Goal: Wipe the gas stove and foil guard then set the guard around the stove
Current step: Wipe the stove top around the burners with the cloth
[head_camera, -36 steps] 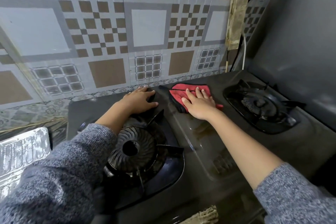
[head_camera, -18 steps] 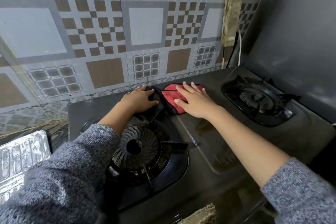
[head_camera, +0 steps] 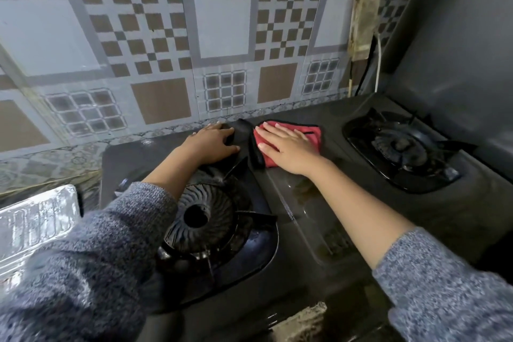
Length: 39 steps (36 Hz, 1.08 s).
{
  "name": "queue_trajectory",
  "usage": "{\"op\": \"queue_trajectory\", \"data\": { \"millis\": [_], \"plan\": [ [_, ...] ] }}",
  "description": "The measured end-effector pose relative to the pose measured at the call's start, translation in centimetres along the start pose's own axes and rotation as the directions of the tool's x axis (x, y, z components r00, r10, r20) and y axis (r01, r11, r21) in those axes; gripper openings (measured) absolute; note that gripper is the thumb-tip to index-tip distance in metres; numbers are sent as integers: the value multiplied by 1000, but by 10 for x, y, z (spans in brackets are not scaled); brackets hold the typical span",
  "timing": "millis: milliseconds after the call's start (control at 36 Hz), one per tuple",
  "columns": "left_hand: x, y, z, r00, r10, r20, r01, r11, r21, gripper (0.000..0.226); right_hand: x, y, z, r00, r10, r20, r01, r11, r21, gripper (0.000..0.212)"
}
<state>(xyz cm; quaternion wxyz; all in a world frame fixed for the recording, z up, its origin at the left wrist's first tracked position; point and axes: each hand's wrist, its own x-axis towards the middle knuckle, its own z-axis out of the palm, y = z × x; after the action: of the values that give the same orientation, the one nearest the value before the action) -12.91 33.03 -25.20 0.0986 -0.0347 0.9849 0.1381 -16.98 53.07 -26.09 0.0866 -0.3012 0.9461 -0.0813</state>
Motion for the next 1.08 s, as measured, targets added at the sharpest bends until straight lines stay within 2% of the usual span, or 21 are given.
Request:
{"op": "queue_trajectory", "data": {
  "millis": [167,306,694,806,972,1083],
  "plan": [
    [-1,-1,3,1000,-6,-16,6,1000,-2,65,-6,-17,11,994,97,-44,-96,995,23,50],
    [-2,0,4,1000,-9,-21,9,1000,4,65,-18,-23,16,990,101,-102,-100,995,19,53],
    [-1,6,7,997,0,-72,-1,1000,-15,62,-8,31,1,941,319,-112,-316,948,39,59],
    [-2,10,7,997,5,-82,-6,1000,-15,61,-13,35,3,904,400,-149,-394,916,75,59],
    [-4,9,2,1000,11,-27,-11,1000,-14,63,-25,18,11,784,588,-198,-564,809,165,58],
    [-4,9,2,1000,21,-2,-21,1000,-3,64,-25,3,12,766,619,-176,-594,785,176,57]
  ]
}}
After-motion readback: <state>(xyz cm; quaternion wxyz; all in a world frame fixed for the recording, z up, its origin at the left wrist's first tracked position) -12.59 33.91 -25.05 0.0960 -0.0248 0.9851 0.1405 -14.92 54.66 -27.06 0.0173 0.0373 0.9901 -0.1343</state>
